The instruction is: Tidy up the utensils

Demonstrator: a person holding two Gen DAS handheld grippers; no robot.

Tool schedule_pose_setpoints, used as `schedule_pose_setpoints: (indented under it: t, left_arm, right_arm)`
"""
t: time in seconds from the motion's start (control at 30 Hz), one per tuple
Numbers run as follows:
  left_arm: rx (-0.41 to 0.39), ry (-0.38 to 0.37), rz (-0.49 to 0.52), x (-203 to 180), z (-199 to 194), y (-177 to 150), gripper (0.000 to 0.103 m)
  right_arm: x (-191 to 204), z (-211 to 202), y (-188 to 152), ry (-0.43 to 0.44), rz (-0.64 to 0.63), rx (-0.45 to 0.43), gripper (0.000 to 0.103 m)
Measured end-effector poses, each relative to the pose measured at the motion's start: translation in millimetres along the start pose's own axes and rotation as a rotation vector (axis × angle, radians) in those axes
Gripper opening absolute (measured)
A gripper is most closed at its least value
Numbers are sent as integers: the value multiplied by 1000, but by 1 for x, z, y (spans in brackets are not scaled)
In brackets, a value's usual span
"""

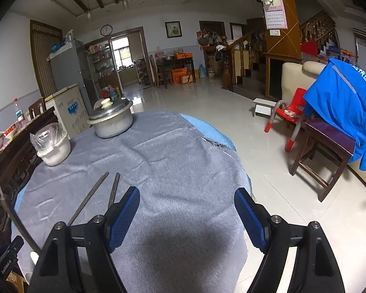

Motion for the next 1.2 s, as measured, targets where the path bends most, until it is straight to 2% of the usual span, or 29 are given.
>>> schedule_pose_setpoints:
  t: [0.17,0.3,0.47,0.6,0.83,1.07,1.2]
  left_arm:
    - [24,20,-2,12,18,9,79]
    - [70,49,-10,29,45,19,79]
    - [144,36,-111,51,75,22,79]
    - [161,18,-130,49,88,22,79]
    - [157,-23,-17,18,108,37,79]
    - [200,-91,183,-41,156,69,79]
    - [231,-127,259,-71,183,83,79]
  right_arm:
    - [5,23,-1,14,-14,64,82]
    - [5,45,-7,80,10,133,82]
    - [14,70,-19,156,23,222,82]
    - [23,82,-23,181,30,250,81]
    - [32,102,-28,225,37,304,67]
    - [37,118,-35,236,42,344,66]
    - [34,122,-35,245,43,347,66]
Point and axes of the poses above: each gripper's, at about its wrist camera, not at the fingertips, and z roughly the way its jaws point, x to its left, y to its top, the point moved 1 cm from there along z, roughly the way its jaws point, and after that the axes turned 3 degrees about -y, right-handed, at the moved point
